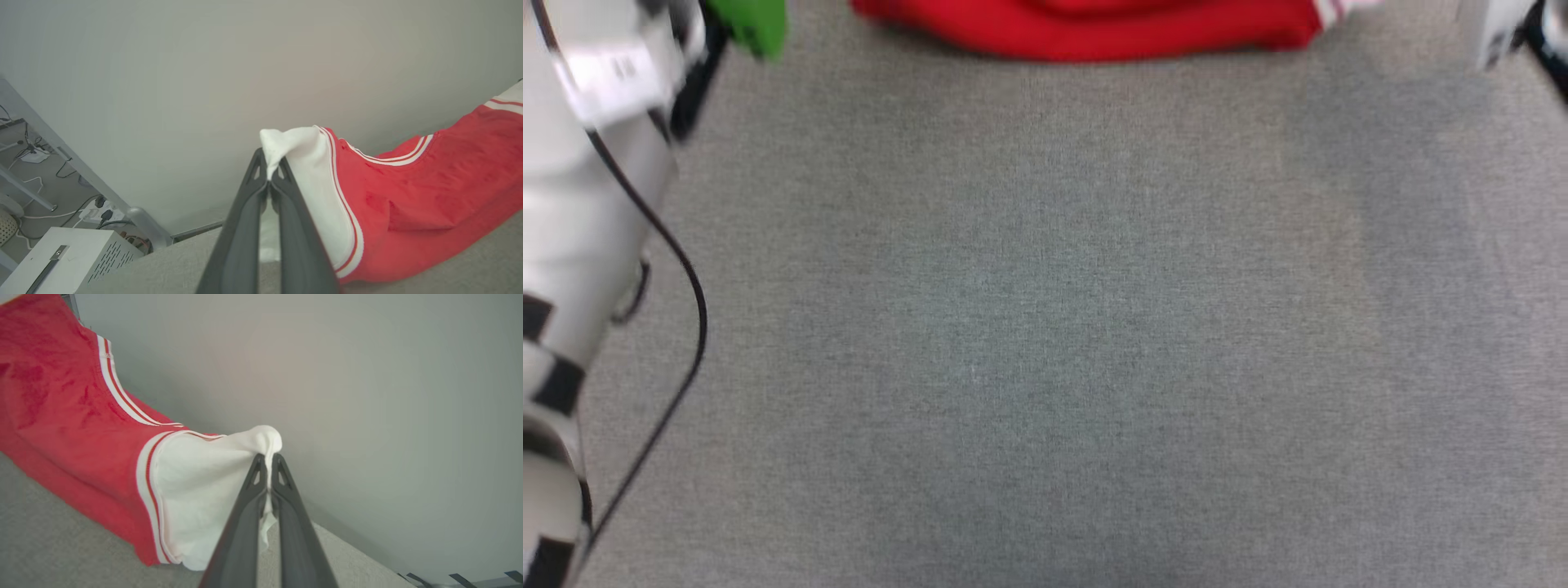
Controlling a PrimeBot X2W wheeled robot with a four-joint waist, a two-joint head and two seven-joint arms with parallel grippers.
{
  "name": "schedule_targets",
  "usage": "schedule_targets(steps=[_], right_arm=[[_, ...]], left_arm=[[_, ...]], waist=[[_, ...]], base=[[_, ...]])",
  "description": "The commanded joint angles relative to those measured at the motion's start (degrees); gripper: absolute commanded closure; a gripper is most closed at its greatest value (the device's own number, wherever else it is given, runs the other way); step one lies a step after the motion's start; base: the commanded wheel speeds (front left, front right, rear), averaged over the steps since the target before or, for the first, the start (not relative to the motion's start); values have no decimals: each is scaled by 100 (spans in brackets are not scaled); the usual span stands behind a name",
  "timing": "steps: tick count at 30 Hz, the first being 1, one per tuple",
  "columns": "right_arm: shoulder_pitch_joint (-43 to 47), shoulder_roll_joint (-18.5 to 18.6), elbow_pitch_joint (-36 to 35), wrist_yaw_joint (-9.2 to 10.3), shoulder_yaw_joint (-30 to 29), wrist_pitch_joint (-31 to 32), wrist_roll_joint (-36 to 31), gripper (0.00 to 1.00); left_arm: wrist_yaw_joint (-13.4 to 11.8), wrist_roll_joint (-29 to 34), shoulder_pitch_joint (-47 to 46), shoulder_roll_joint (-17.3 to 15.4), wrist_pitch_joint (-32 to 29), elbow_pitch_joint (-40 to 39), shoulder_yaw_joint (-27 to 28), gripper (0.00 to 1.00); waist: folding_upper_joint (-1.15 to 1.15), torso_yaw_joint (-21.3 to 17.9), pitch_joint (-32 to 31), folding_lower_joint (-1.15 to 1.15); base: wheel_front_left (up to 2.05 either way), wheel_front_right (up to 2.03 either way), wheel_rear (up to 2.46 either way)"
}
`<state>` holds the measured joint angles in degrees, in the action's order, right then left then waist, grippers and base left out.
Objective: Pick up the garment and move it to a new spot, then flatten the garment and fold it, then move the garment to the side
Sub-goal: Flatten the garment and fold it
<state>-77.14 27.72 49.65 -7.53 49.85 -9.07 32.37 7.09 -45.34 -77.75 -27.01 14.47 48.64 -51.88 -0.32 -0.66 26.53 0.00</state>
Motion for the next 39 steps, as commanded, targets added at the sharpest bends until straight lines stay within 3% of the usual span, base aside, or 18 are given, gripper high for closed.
schedule_targets(steps=[1, 12, 21, 30, 39], right_arm=[[298, 56, -53, 4, 95, -66, 116, 100], [2505, 449, -726, 4, 592, -232, 771, 100], [3976, 723, -1053, 4, 491, -339, 914, 100], [5560, 1067, -1369, 4, -173, -305, 957, 100], [7174, 1256, -2049, 4, -1380, 78, 827, 100]], left_arm=[[-73, -70, 360, -68, 41, -102, 53, 100], [-750, -218, 3488, -457, 51, -1605, 737, 100], [-1297, -24, 5471, -618, 52, -2469, 1139, 100], [-1479, -69, 6825, -485, 52, -2772, 1315, 100], [-1553, 98, 7421, -440, 52, -2813, 1322, 100]], waist=[[32, 16, -391, 0], [32, -38, -1378, 0], [32, -102, -1858, 0], [32, -90, -2248, 0], [32, -8, -2311, 0]], base=[[0, 0, 0], [0, 0, 0], [0, 0, 0], [0, 0, 0], [0, 0, 0]])
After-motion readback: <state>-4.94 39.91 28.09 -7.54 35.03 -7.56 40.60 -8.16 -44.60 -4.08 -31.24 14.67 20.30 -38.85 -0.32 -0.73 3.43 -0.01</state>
